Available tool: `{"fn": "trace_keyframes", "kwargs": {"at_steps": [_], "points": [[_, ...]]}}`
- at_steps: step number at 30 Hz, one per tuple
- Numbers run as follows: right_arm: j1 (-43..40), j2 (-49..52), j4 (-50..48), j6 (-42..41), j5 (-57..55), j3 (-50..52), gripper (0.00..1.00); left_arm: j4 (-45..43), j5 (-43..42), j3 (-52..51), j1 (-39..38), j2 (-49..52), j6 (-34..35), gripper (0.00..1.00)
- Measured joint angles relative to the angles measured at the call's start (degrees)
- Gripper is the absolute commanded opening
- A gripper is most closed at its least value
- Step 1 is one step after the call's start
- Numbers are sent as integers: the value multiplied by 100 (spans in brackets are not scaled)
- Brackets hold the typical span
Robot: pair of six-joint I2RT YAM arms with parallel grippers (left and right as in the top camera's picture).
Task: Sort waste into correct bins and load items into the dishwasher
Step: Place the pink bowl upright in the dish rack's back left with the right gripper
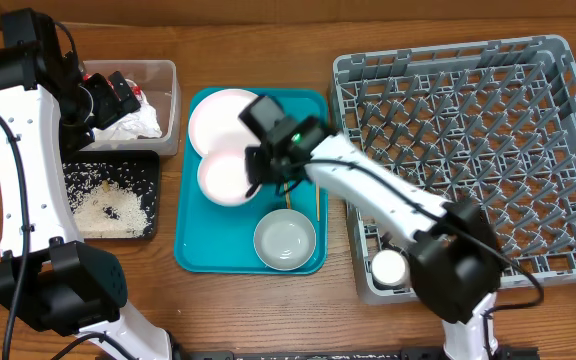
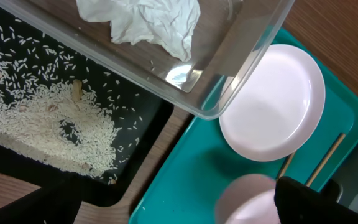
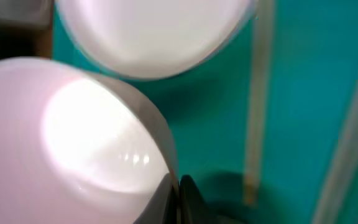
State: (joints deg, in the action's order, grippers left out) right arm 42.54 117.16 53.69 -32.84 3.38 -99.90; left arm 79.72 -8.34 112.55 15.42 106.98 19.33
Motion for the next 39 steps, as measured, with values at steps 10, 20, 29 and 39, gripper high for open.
{"fn": "trace_keyframes", "kwargs": {"at_steps": [10, 20, 29, 39], "points": [[-542, -1261, 863, 140, -5748, -721, 4, 0, 0, 0, 0, 0, 0, 100], [-1329, -210, 592, 562, -7770, -216, 4, -2, 0, 0, 0, 0, 0, 100], [-1329, 636, 503, 656, -8417, -199, 4, -2, 0, 0, 0, 0, 0, 100], [-990, 756, 494, 649, -8021, -199, 4, -2, 0, 0, 0, 0, 0, 100]]}}
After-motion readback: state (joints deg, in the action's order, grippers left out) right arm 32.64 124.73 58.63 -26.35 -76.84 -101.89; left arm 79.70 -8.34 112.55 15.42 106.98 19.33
